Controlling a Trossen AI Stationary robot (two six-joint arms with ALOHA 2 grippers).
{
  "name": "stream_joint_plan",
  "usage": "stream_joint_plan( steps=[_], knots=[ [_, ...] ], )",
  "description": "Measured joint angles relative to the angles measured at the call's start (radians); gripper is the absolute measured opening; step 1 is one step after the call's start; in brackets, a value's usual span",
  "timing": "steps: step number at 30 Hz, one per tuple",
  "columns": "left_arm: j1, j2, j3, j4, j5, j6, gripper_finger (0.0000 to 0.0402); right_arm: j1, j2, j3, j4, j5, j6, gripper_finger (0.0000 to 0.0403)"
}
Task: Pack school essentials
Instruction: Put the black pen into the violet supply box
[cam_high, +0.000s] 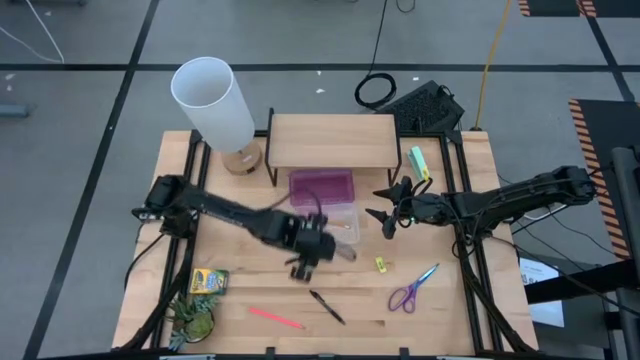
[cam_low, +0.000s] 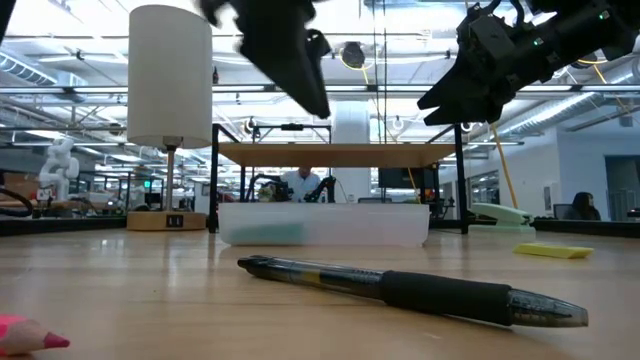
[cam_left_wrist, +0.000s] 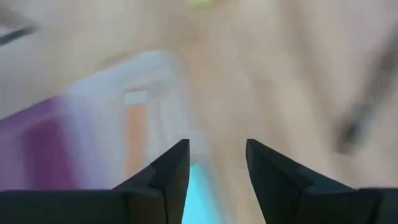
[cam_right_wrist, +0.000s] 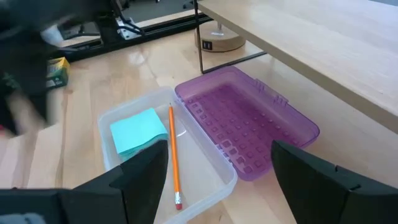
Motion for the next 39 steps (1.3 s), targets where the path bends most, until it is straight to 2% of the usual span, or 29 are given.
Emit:
stream_joint_plan(
  steps=[2,9,14,18,21,25,28,32,39],
  knots=[
    [-0.037,0.027,0.0,0.04,0.054,0.025,0.0153,0.0,0.0,0.0,0.001,0.0,0.002,0.0276],
    [-0.118,0.152,-0.004,0.225,0.144,0.074,0.0152,0.0,0.0,-0.029,0.021,0.0,0.034,0.0276],
    [-0.175,0.218,-0.005,0.258,0.143,0.052,0.0156,0.04,0.0,-0.12,0.172,-0.001,0.091,0.0276],
    [-0.203,0.257,-0.004,0.289,0.132,0.015,0.0176,0.092,0.0,-0.189,0.279,0.0,0.175,0.0276],
    [-0.217,0.277,-0.005,0.275,0.051,-0.02,0.0191,0.154,0.0,-0.24,0.321,0.007,0.231,0.0276],
    [-0.231,0.302,-0.002,0.266,-0.05,-0.058,0.0202,0.267,0.0,-0.322,0.359,0.154,0.312,0.0276],
    [-0.237,0.316,0.001,0.262,-0.054,-0.072,0.0203,0.345,0.0,-0.373,0.385,0.26,0.418,0.0276],
    [-0.245,0.318,0.001,0.255,-0.055,-0.098,0.0177,0.434,0.0,-0.392,0.408,0.342,0.486,0.0276],
    [-0.242,0.317,-0.001,0.262,-0.04,-0.134,0.0074,0.505,0.0,-0.392,0.456,0.401,0.476,0.0276]
  ],
)
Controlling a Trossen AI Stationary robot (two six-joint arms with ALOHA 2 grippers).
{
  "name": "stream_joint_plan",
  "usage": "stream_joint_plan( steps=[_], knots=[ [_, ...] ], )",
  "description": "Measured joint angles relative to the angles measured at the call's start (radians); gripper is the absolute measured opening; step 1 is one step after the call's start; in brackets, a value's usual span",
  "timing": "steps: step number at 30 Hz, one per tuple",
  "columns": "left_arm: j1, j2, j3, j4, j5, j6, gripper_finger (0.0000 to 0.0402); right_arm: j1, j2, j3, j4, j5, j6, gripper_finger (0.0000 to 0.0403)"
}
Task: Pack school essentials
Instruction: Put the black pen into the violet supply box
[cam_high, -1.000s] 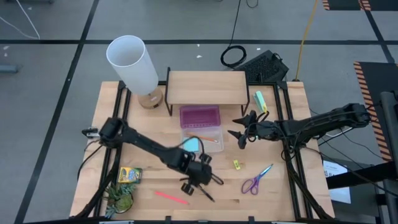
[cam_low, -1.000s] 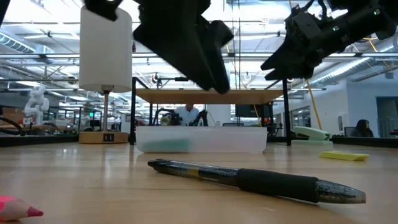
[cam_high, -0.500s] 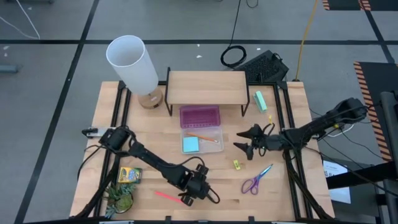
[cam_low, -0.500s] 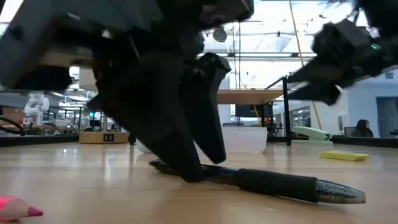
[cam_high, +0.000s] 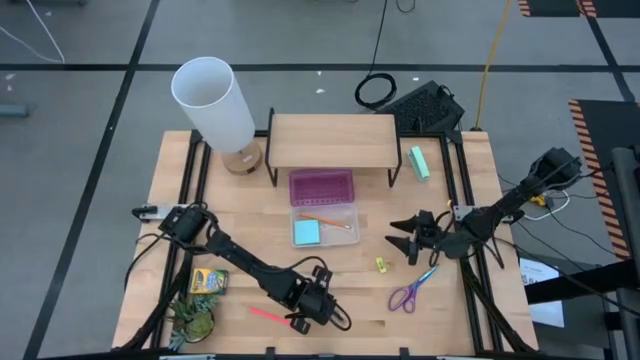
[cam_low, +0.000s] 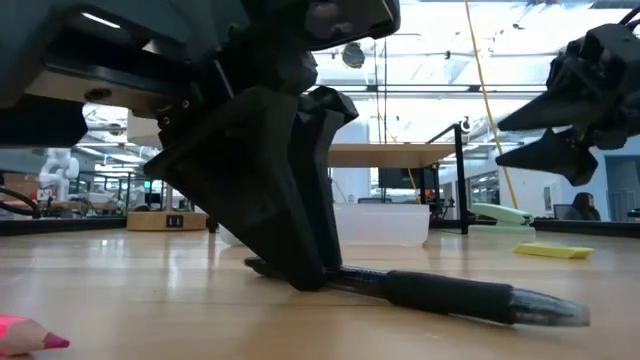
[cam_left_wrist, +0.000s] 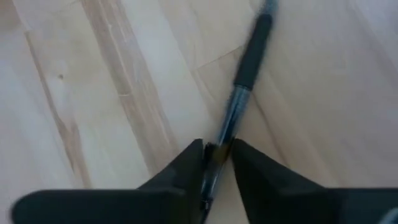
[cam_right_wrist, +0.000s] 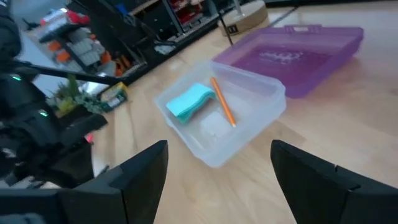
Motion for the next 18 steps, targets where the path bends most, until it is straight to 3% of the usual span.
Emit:
stream_joint_plan(
  steps=[6,18],
  knots=[
    [0.019,-0.006,-0.002,0.037,-0.016,-0.016,0.0025,-0.001,-0.001,0.0,0.055,0.0,-0.067,0.0276],
    [0.12,-0.138,-0.006,-0.077,-0.2,-0.062,0.0043,-0.001,0.0,0.0,0.102,-0.001,-0.138,0.0276]
  ],
)
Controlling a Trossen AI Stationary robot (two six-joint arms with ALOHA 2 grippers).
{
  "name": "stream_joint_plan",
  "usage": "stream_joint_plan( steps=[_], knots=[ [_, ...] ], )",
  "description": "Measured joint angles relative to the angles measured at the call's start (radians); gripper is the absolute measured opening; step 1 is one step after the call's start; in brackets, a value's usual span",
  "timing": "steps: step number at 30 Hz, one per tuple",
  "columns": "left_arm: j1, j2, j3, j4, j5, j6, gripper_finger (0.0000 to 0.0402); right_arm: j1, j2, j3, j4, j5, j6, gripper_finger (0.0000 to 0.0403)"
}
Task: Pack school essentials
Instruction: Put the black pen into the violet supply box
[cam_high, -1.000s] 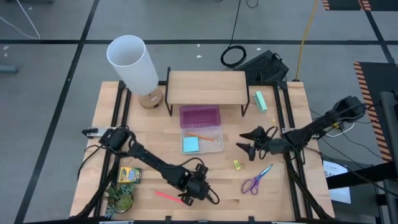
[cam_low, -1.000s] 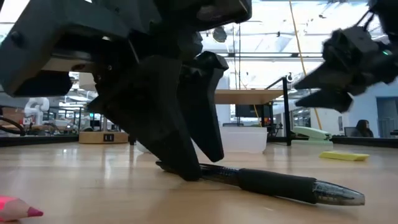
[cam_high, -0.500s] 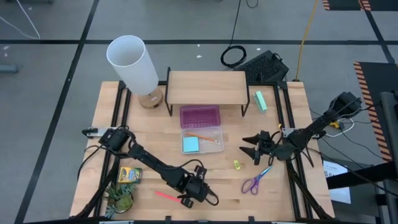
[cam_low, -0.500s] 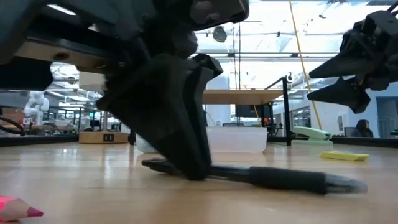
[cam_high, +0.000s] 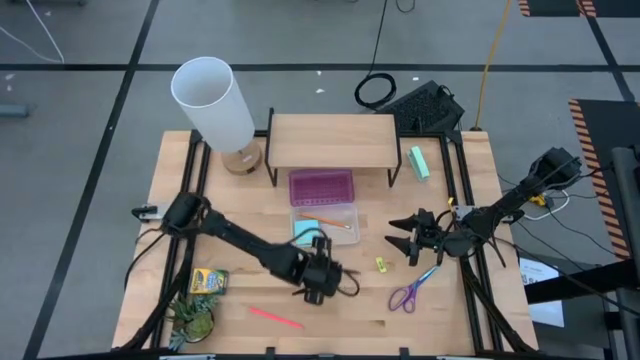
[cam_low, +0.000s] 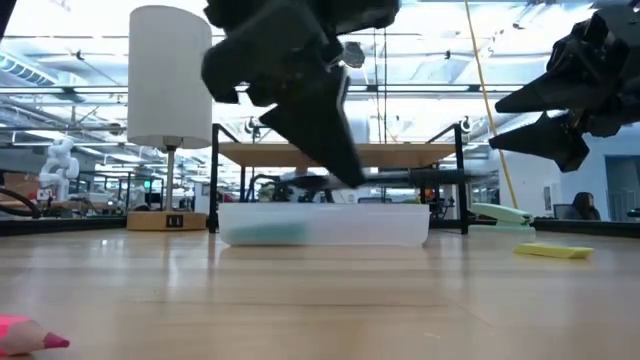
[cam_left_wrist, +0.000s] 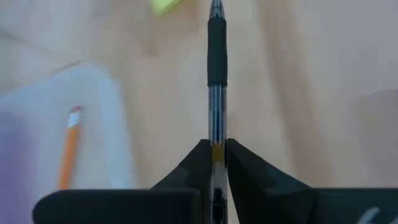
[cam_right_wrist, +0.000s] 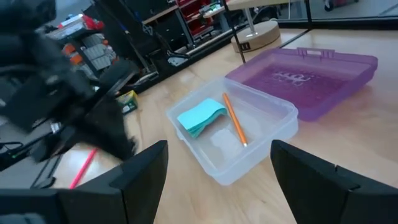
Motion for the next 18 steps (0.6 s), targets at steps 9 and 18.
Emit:
stream_joint_plan(
  steps=[9,18],
  knots=[
    [0.192,-0.066,0.002,-0.059,-0.023,0.124,0.0048,-0.002,0.0,0.001,0.015,-0.001,-0.016,0.0276],
    [0.325,-0.043,0.002,-0.092,0.044,0.161,0.005,-0.002,0.0,0.001,0.011,-0.005,-0.016,0.0276]
  ],
)
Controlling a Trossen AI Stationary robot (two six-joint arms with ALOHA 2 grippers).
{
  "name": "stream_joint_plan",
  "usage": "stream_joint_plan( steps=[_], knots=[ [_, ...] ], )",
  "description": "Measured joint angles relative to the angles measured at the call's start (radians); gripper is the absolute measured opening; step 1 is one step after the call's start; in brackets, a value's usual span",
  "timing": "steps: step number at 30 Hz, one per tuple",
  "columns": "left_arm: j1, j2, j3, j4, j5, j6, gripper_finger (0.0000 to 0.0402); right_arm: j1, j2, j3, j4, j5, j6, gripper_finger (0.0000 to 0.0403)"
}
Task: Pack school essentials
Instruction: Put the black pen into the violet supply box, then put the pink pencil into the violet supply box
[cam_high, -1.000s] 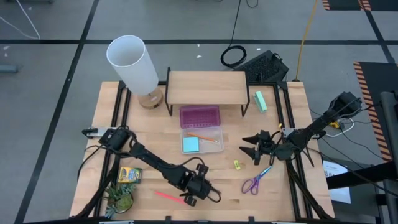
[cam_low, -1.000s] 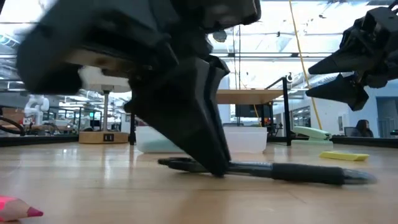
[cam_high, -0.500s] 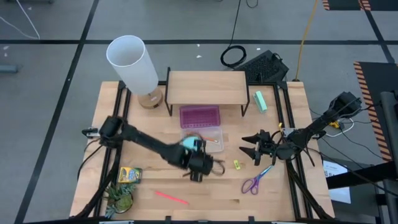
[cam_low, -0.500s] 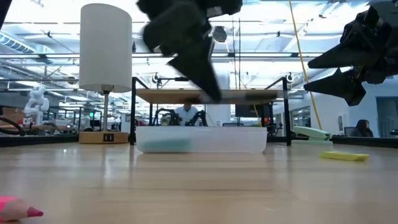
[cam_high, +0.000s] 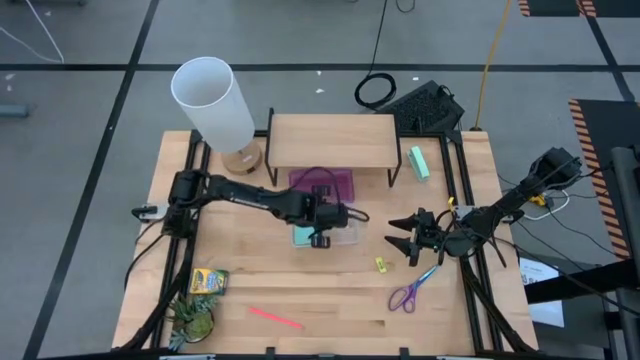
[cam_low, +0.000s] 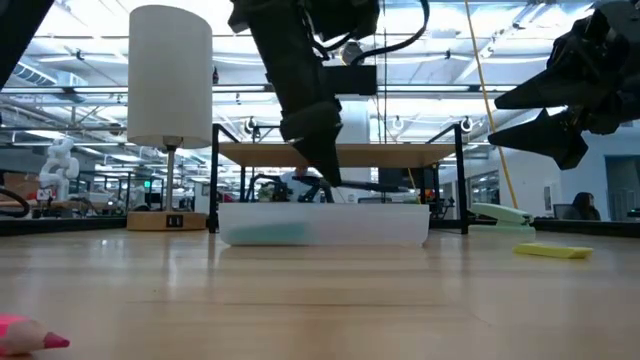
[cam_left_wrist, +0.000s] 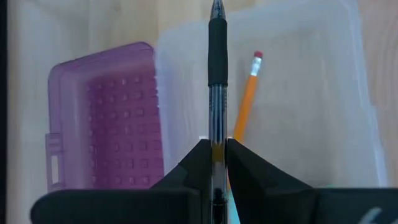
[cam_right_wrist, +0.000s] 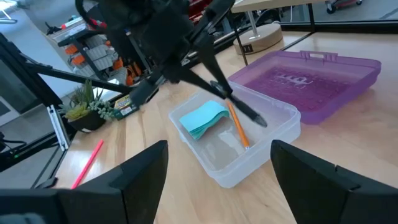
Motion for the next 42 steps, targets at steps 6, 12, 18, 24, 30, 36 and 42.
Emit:
stream_joint_plan(
  steps=[6,12,18,24,30,36,42],
  knots=[
    [0.02,0.0,0.001,-0.042,0.027,-0.06,0.0051,0.0,0.0,0.0,-0.009,0.0,0.0,0.0276],
    [0.016,-0.001,-0.023,-0.051,0.026,-0.05,0.0063,0.0,0.0,0.0,-0.009,-0.004,0.0,0.0276],
    [0.018,-0.001,-0.061,-0.045,0.024,-0.049,0.0121,0.0,0.0,0.0,-0.009,-0.005,0.009,0.0276],
    [0.011,-0.001,-0.066,-0.132,0.023,-0.118,0.0176,0.0,0.0,0.0,-0.009,-0.005,0.012,0.0276],
    [-0.054,-0.045,-0.036,-0.28,0.05,-0.278,0.0186,0.0,0.0,0.0,-0.017,-0.005,0.014,0.0276],
    [-0.16,-0.139,0.015,-0.309,0.084,-0.347,0.0186,0.0,0.0,0.0,-0.016,-0.005,0.034,0.0276],
    [-0.336,-0.16,0.016,-0.289,0.138,-0.528,0.0186,0.001,0.0,0.0,-0.016,-0.006,0.049,0.0276]
  ],
)
